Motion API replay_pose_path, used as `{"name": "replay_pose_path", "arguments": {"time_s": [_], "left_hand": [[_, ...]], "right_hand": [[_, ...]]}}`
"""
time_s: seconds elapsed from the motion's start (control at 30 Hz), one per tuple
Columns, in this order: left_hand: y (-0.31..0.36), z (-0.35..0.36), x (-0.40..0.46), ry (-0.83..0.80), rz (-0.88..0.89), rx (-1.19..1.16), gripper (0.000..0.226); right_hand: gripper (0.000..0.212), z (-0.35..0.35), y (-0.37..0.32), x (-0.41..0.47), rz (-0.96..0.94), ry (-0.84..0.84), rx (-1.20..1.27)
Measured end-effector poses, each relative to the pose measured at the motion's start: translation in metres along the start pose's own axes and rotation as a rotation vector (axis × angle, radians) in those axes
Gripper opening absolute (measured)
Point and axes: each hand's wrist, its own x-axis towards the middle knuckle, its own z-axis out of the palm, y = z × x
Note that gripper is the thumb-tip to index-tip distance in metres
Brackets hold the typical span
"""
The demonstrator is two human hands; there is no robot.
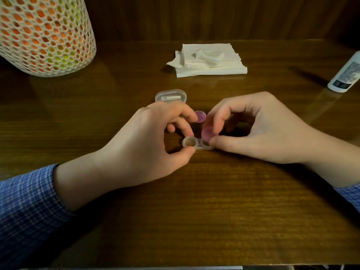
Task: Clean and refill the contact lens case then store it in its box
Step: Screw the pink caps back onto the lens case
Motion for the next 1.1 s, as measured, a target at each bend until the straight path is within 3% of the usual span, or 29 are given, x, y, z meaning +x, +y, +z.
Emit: {"name": "replay_pose_path", "arguments": {"time_s": [1.1], "left_hand": [[0.0003, -0.0007, 0.0024, -0.005, -0.019, -0.024, 0.047]], "right_hand": [[0.013, 0.008, 0.0064, -0.001, -0.095, -0.025, -0.162]]}}
